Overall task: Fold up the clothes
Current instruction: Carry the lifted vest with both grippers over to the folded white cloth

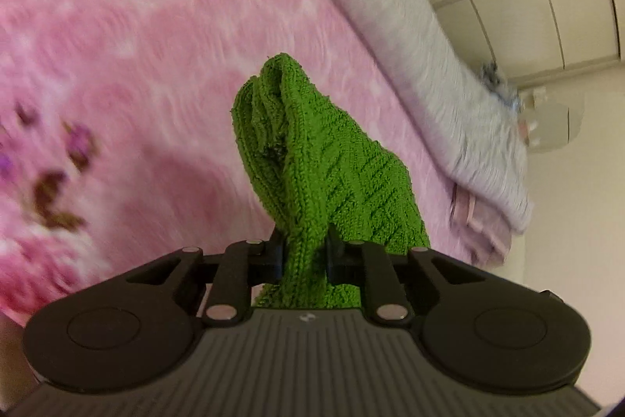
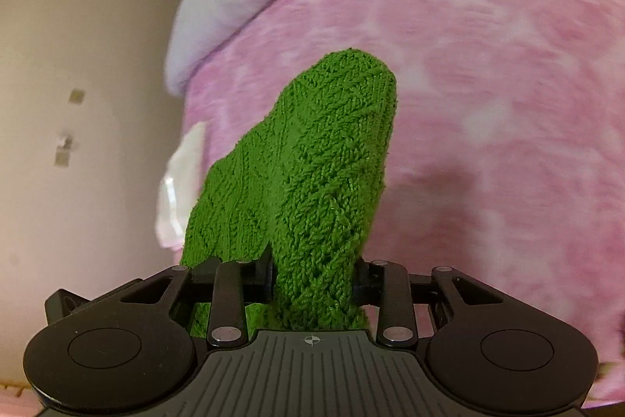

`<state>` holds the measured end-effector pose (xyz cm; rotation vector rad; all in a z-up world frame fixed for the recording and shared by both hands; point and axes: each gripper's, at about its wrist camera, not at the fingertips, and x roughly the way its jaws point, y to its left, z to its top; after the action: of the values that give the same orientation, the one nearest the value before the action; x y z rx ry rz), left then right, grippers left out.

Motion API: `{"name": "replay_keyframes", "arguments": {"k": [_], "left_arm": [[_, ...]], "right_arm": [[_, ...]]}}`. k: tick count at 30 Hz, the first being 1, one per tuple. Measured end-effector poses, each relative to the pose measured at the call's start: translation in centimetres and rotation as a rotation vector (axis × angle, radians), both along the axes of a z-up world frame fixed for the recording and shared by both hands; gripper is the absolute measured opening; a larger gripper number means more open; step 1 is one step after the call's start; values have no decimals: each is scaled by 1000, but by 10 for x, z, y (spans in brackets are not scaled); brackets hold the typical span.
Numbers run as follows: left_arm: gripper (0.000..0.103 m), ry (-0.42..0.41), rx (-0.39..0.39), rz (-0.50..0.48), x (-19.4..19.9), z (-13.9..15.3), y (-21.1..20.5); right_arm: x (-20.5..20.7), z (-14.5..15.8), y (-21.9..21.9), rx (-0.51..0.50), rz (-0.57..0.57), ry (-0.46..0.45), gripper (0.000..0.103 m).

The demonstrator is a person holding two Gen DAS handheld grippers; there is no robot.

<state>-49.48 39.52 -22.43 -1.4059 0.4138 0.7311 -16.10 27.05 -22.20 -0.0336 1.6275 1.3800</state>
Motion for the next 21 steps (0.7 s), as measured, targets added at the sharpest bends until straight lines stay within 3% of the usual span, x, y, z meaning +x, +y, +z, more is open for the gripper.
{"name": "replay_keyframes", "arguments": {"k": [8, 14, 21], "left_arm": [[14, -15, 69, 49, -152, 28, 88], [14, 35, 92, -2, -277, 32, 188], [14, 90, 141, -62, -377, 22, 323]], "right_arm": [[-142, 32, 96, 88, 66, 9, 32], [-282, 16, 177, 84, -31, 64, 32], [-392, -12, 290, 128, -60, 44, 32]]}}
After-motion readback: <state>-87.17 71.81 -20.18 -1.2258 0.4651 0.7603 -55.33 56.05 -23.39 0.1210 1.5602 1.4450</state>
